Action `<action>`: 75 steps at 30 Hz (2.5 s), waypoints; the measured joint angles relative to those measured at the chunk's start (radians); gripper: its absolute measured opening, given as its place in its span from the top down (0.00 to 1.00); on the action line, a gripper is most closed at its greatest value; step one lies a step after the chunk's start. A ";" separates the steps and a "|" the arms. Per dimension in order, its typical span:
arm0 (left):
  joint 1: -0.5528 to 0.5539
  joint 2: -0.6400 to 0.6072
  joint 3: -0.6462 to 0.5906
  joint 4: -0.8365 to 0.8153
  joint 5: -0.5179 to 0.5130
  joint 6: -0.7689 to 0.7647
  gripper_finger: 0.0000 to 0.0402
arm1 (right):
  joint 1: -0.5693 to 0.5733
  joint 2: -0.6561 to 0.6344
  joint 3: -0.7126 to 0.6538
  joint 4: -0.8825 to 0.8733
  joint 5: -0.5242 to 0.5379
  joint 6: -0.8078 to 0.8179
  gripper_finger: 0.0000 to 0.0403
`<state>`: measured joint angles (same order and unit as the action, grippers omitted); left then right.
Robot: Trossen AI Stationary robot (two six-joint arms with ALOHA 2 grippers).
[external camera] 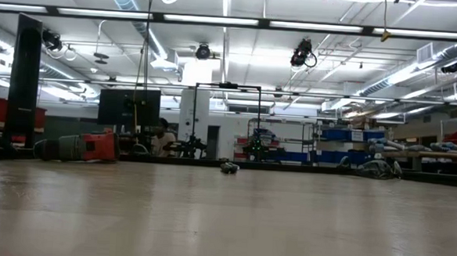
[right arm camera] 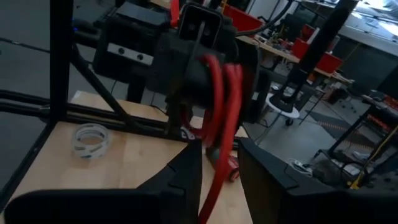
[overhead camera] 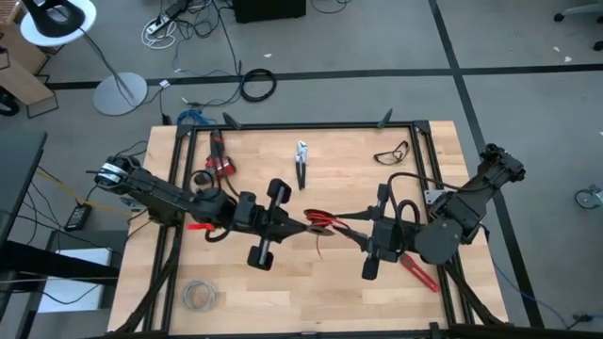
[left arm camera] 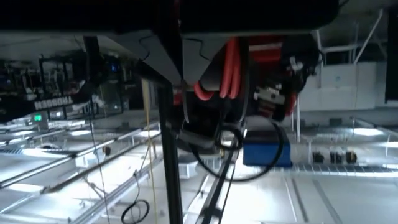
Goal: Coil cords
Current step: Coil the red wire onto the black spool
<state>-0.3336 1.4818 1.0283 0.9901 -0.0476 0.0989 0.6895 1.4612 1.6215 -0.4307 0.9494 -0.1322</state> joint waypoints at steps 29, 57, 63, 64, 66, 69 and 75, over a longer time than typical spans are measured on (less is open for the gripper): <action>0.015 -0.001 -0.079 0.149 0.053 0.038 1.00 | -0.042 0.000 0.000 0.233 -0.073 -0.224 0.75; 0.016 -0.001 -0.079 0.196 0.124 0.111 1.00 | -0.137 0.000 0.000 0.130 -0.269 -0.124 0.98; 0.015 -0.001 -0.079 0.189 0.110 0.111 1.00 | -0.137 0.000 0.000 0.123 -0.267 -0.131 0.99; 0.015 -0.001 -0.079 0.188 0.108 0.114 0.99 | -0.137 0.000 0.000 0.120 -0.267 -0.131 0.99; 0.010 -0.001 -0.079 0.187 0.105 0.140 0.97 | -0.137 0.000 0.000 0.114 -0.266 -0.131 1.00; -0.002 0.000 -0.079 0.177 0.099 0.165 0.90 | -0.137 0.000 0.000 0.080 -0.264 -0.116 1.00; -0.011 0.000 -0.079 0.168 0.050 0.191 0.67 | -0.137 0.000 0.000 0.032 -0.263 -0.070 1.00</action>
<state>-0.3447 1.4818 0.9493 1.1580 0.0029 0.2896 0.5526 1.4616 1.6215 -0.3991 0.6867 -0.2024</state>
